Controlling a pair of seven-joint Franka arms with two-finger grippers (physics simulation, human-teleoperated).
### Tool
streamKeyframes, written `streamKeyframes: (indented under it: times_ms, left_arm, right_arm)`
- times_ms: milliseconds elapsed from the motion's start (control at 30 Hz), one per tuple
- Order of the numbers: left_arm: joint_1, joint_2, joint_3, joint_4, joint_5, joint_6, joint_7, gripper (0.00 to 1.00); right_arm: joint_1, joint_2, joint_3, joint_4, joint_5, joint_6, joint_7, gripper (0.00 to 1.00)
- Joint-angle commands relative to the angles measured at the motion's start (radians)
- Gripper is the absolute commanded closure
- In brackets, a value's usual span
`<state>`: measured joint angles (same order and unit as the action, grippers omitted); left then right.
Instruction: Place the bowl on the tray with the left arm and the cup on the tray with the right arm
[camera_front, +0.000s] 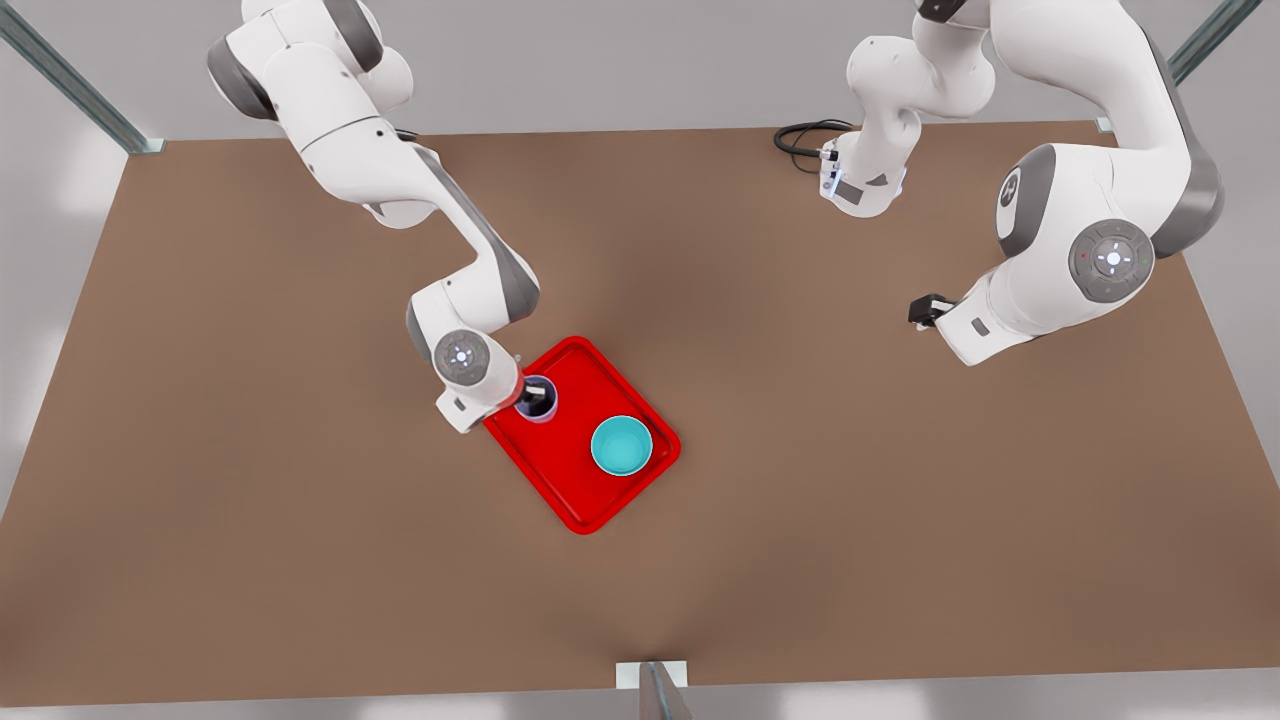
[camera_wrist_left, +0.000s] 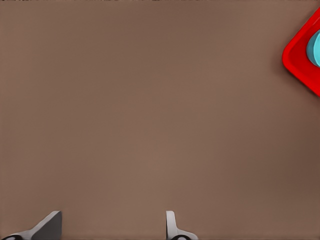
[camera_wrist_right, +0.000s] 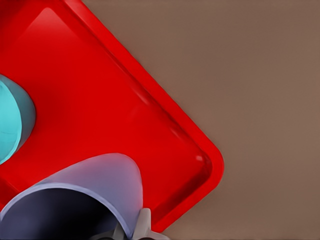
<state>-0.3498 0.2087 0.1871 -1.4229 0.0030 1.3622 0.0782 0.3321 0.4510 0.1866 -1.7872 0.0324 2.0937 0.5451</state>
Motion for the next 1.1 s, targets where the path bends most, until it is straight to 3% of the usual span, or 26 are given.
streamKeyframes:
  times_ms: [0,300,333,367,400,767,867,900,933,1000,1067]
  left_arm:
    - [0.000,0.000,0.000,-0.001,0.000,0.000,0.000,0.00]
    - [0.000,0.003,0.000,0.001,-0.001,0.002,0.002,0.00]
    - [0.000,0.003,0.000,0.001,-0.001,0.002,0.002,0.00]
    - [0.000,0.003,0.000,0.001,-0.001,0.002,0.002,0.00]
    - [0.000,0.003,0.000,0.001,-0.001,0.003,0.003,0.00]
    - [0.000,0.003,0.000,0.001,0.000,0.003,0.003,0.00]
    - [0.002,0.003,0.002,0.002,0.002,0.003,-0.006,0.00]
    - [0.002,0.003,0.003,0.008,0.002,0.003,-0.008,0.00]
    - [0.002,0.003,0.002,0.015,-0.001,0.003,-0.009,0.00]
    - [0.002,0.018,0.002,0.016,0.000,0.002,-0.021,0.00]
    - [0.035,0.008,0.002,0.010,-0.003,0.003,-0.018,0.00]
  right_arm:
    - [0.001,-0.002,0.004,-0.007,-0.008,0.012,0.004,0.79]
    - [0.002,-0.002,0.016,-0.063,-0.069,0.071,0.006,0.79]
    - [0.001,-0.002,0.017,-0.067,-0.091,0.071,0.006,0.55]
    - [0.002,-0.003,0.017,-0.086,-0.091,0.101,0.006,0.14]
    - [0.002,-0.003,0.017,-0.098,-0.091,0.120,0.006,0.05]
    - [-0.015,-0.063,0.013,-0.089,-0.083,0.106,-0.007,0.00]
    - [-0.085,-0.167,-0.140,-0.034,0.001,0.075,-0.138,0.00]
    - [-0.105,-0.167,-0.242,0.107,0.007,-0.095,-0.301,0.00]
    - [-0.188,-0.166,-0.268,0.247,0.009,-0.319,-0.382,0.00]
    - [-0.324,-0.170,-0.259,0.367,0.009,-0.550,-0.435,0.00]
    - [-0.363,-0.155,-0.259,0.425,0.049,-0.613,-0.456,0.00]
